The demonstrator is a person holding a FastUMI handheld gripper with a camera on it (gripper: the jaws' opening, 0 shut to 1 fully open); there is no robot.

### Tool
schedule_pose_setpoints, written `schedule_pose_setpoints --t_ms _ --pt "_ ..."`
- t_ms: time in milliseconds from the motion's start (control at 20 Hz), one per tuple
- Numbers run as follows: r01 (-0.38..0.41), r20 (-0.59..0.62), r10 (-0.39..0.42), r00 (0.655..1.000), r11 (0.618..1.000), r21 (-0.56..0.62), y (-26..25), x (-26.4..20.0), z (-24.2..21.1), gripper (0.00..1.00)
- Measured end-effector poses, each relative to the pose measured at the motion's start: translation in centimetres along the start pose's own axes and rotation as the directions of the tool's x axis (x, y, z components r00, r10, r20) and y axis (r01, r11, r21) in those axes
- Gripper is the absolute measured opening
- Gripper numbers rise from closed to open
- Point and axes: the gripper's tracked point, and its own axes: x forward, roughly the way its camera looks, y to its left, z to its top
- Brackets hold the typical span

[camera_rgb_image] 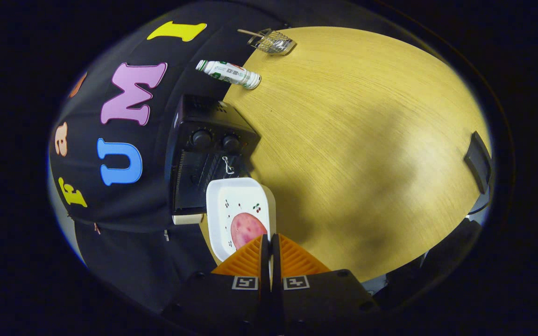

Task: Open the toaster oven, put the food inside, and close the toaster oven door.

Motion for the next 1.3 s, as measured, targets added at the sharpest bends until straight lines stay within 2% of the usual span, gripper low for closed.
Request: schedule_pose_setpoints --t_ms 200,400,600,1300 --pt "-0.01 0.05 0.006 0.999 0.997 0.082 3.0 2.6 -1.8 0.05" --pt "0.008 0.1 -0.024 0.995 0.987 0.159 5.0 5.4 -3.2 0.05" --pt "0.006 0.15 -0.048 0.987 0.964 0.267 6.9 8.9 -3.6 0.05" --pt "-0.038 0.326 -0.146 0.934 0.867 0.497 11.7 17.7 -1.3 0.05"
